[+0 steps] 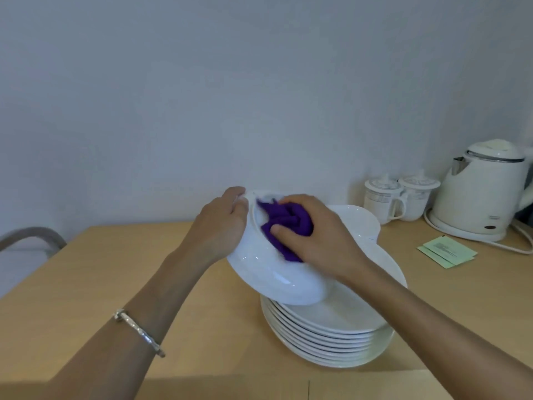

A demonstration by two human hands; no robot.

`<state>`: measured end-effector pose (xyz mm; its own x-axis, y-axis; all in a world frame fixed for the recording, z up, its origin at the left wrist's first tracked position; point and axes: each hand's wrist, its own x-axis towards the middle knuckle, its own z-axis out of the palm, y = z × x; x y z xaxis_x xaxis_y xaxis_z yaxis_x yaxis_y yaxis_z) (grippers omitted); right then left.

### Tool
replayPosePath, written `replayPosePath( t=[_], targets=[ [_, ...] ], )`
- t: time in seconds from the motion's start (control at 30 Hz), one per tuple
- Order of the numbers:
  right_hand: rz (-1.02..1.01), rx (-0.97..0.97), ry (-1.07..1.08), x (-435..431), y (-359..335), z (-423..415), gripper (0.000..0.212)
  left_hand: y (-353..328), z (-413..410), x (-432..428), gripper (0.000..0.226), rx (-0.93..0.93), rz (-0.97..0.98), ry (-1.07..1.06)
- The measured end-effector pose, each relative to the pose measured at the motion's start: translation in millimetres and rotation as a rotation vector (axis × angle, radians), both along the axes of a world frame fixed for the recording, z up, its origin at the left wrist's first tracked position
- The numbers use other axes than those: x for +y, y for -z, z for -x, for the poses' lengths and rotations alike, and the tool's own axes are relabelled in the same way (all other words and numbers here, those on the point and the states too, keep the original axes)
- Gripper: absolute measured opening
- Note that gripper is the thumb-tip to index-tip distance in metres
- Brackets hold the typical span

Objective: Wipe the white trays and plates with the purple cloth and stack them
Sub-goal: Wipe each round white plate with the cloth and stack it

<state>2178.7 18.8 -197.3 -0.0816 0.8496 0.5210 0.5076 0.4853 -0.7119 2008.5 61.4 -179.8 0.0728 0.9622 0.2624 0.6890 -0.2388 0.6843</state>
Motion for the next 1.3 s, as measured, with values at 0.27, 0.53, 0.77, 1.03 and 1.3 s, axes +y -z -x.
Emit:
replayPosePath(
  t=[0.27, 0.53, 0.77, 1.03, 1.3],
  targets=[
    [0.044, -0.022, 0.142, 6.0, 9.5, -30.8, 0.02, -1.2, 1.8, -5.2, 0.043, -0.014, 0.024, 0.066],
    [0.067, -0.027, 0.107, -4.9, 12.5, -29.5, 0.025, 2.0, 16.4, -13.9, 0.121, 0.241, 0.056, 0.282],
    [0.056, -0.046, -0.075, 6.2, -4.9, 3.9, 0.029, 4.0, 16.9, -12.6, 0.128, 0.176, 0.025, 0.29],
    [0.038, 0.002, -0.109, 13.7, -2.2, 6.2, 0.029, 3.3, 13.0, -13.3, 0.101, 0.153, -0.038, 0.321],
    [0.045, -0.026, -0.037, 8.1, 2.8, -8.4, 0.026, 9.5, 15.5, -13.9, 0.124, 0.156, -0.054, 0.232]
  ],
)
